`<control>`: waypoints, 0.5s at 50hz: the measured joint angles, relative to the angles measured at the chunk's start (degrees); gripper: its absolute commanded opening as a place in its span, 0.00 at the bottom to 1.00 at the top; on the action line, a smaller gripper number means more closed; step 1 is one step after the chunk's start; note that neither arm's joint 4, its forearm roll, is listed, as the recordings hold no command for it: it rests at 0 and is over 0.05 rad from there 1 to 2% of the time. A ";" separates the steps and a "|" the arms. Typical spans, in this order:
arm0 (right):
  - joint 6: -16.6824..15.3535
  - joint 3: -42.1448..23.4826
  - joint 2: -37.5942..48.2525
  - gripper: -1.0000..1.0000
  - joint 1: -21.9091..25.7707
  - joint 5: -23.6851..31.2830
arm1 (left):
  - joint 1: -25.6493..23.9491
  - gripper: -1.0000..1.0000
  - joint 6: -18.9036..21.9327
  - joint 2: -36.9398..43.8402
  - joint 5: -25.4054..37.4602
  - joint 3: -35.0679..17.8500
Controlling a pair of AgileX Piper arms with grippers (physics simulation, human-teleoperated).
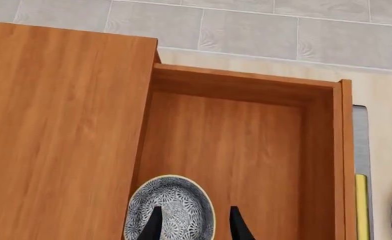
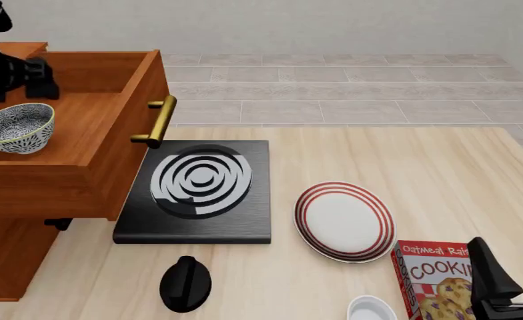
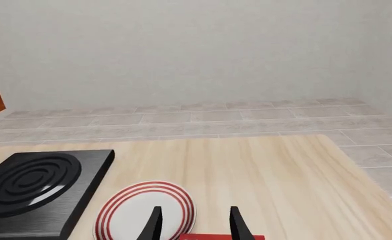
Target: Pick the akita bowl in the top layer of the wooden cabinet and place it on the plate.
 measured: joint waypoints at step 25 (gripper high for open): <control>-0.08 -0.03 -0.18 1.00 0.04 0.33 | -0.29 1.00 -0.28 1.21 -4.27 5.58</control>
